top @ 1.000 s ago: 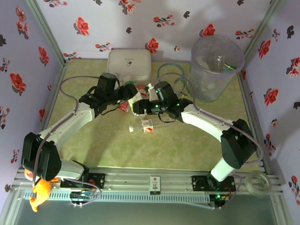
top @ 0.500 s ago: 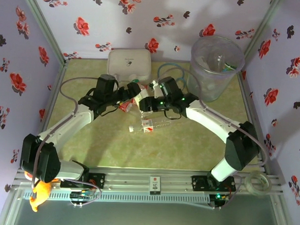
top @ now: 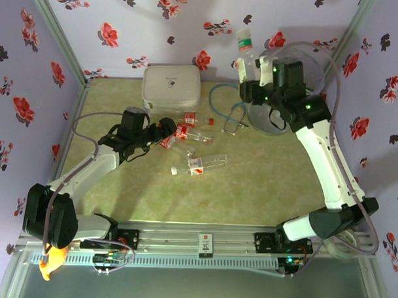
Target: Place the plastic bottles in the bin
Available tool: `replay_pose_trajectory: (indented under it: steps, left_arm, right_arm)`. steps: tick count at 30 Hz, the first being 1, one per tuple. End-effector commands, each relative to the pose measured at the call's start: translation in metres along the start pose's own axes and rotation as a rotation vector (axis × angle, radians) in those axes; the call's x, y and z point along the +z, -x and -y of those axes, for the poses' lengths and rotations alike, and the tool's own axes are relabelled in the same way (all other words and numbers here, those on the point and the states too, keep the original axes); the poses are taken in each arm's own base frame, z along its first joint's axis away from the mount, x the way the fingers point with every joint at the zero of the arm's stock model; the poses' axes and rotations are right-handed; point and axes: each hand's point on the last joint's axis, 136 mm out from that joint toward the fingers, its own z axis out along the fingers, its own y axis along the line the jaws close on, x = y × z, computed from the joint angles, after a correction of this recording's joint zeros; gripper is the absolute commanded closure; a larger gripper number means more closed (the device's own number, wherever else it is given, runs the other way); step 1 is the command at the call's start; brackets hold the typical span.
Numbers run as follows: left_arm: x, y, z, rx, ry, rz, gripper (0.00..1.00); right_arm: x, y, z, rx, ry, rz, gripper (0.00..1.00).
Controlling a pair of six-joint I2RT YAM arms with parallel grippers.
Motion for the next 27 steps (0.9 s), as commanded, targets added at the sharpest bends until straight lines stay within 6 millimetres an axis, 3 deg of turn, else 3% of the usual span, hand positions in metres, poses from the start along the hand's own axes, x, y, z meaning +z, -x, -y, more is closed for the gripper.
replay_pose_trajectory:
  steps: [1, 8, 14, 19, 27]
  left_arm:
    - [-0.003, 0.0, 0.0, 0.014, 0.007, 0.001, 0.01]
    - [-0.009, -0.004, -0.007, 0.017, 0.019, 0.001, 0.02]
    - [-0.015, -0.005, -0.015, 0.018, 0.041, 0.011, 0.02]
    - [-0.011, -0.003, -0.017, 0.011, 0.045, 0.014, 0.02]
    - [-0.007, -0.005, -0.02, 0.0, 0.049, 0.008, 0.02]
  right_arm:
    - [0.014, 0.004, 0.049, -0.085, -0.168, -0.042, 0.48]
    - [0.046, 0.018, 0.134, -0.095, -0.344, -0.069, 0.5]
    - [0.077, 0.015, 0.181, -0.073, -0.366, -0.108, 0.51]
    - [0.095, 0.006, 0.187, -0.057, -0.336, -0.137, 0.51]
    - [0.116, -0.038, 0.177, -0.001, -0.257, -0.229, 0.49]
